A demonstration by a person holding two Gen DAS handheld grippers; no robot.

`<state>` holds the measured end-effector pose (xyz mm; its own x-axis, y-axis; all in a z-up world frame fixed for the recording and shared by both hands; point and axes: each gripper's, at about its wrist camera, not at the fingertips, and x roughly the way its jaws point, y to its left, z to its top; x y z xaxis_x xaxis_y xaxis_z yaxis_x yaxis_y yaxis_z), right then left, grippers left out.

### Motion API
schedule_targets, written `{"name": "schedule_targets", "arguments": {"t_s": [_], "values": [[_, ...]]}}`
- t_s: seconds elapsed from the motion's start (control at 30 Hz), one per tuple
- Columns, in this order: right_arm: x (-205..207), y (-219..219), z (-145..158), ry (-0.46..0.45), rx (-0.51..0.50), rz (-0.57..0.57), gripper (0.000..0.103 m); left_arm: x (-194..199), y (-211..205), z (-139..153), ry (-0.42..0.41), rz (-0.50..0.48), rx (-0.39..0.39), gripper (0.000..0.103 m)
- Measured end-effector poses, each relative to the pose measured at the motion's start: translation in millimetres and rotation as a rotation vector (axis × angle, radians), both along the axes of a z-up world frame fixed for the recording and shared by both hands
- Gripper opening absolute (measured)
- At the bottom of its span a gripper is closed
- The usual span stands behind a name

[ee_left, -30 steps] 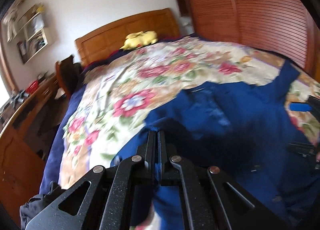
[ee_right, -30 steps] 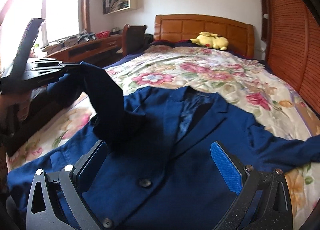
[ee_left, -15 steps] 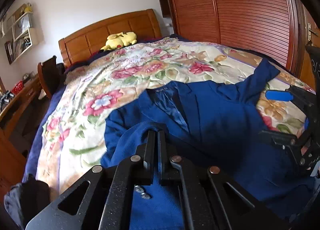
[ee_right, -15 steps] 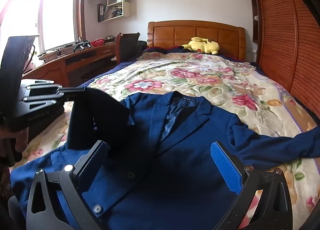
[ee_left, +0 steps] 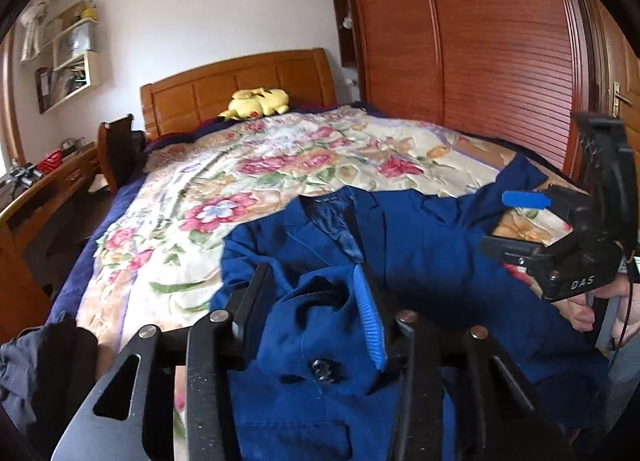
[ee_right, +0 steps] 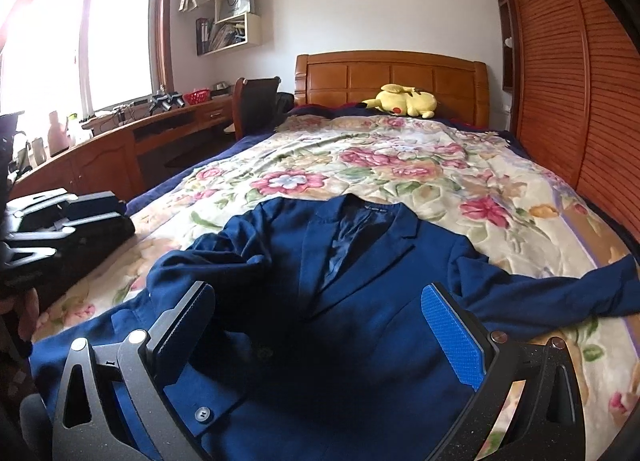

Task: Fold large clothes
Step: 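Open the left tool to release the sleeve and withdraw it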

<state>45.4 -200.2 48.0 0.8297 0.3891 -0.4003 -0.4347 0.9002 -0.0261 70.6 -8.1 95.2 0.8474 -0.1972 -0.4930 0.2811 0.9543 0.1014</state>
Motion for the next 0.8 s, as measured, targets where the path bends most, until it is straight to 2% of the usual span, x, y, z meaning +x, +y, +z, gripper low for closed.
{"name": "schedule_targets", "arguments": {"t_s": [0.07,0.13,0.23,0.5,0.63,0.8], "values": [[2.4,2.9,-1.8,0.011,0.002,0.012,0.103,-7.0,6.0,-2.7,-0.014,0.01,0.008,0.071],[5.7,7.8,-3.0,0.022,0.001,0.03,0.103,-11.3,13.7,-5.3,-0.028,0.018,-0.001,0.079],[10.5,17.5,-7.5,0.036,-0.014,0.049,0.103,-13.5,27.9,-11.0,-0.026,0.044,-0.03,0.083],[23.3,53.9,-12.4,0.087,-0.002,0.148,0.103,-16.1,70.8,-40.7,-0.006,0.119,-0.098,0.085],[28.9,73.2,-20.6,0.109,-0.027,0.198,0.103,-17.9,88.5,-58.0,0.005,0.151,-0.144,0.085],[35.6,90.7,-36.2,0.143,-0.074,0.232,0.102,-9.2,95.1,-78.2,0.04,0.146,-0.13,0.085]]}}
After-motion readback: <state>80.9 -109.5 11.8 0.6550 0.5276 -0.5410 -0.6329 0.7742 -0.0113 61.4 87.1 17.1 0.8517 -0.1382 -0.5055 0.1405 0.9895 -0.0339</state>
